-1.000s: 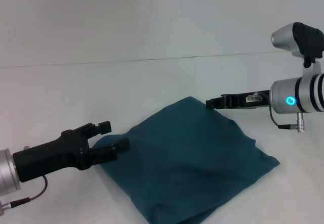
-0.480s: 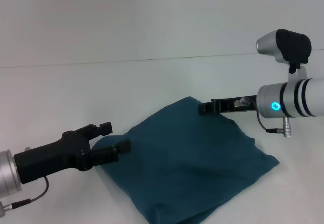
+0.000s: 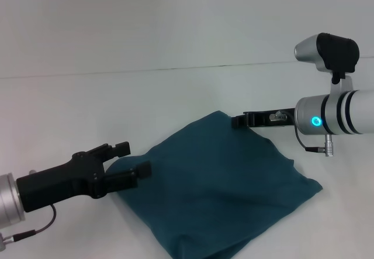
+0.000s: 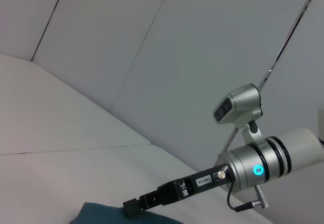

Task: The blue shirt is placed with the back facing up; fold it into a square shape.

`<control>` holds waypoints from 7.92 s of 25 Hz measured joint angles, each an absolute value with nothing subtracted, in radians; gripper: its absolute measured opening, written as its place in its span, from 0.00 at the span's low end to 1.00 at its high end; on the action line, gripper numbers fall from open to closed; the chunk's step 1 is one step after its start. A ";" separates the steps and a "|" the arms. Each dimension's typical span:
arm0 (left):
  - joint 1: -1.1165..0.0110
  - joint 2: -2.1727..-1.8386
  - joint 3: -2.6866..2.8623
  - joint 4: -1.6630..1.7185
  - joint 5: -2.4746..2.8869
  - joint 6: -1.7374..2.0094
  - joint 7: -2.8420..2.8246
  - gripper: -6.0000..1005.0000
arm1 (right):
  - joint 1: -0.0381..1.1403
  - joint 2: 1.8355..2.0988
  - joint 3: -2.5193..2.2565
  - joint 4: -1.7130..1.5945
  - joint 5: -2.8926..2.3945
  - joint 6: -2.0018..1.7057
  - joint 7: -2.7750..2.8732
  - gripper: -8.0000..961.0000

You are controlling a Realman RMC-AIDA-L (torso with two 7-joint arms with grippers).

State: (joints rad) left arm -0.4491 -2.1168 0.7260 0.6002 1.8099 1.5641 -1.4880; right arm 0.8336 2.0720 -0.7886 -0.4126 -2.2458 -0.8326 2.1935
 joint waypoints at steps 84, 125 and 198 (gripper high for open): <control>-0.433 -2.112 0.661 0.637 1.990 1.547 -1.771 0.95 | 0.730 2.063 -0.801 -0.555 -1.976 -0.827 1.940 0.54; -0.633 -2.113 0.807 0.509 2.098 1.173 -2.066 0.95 | 0.727 2.037 -0.809 -0.581 -1.982 -0.864 1.977 0.67; -0.824 -2.128 0.836 0.518 2.097 0.900 -1.890 0.09 | 0.719 2.074 -0.813 -0.555 -1.985 -0.855 1.923 0.67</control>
State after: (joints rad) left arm -0.8241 -2.1277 0.8355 0.5183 2.0974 0.9000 -1.8905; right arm 0.7194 2.0737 -0.8126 -0.5545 -1.9848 -0.8550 1.9229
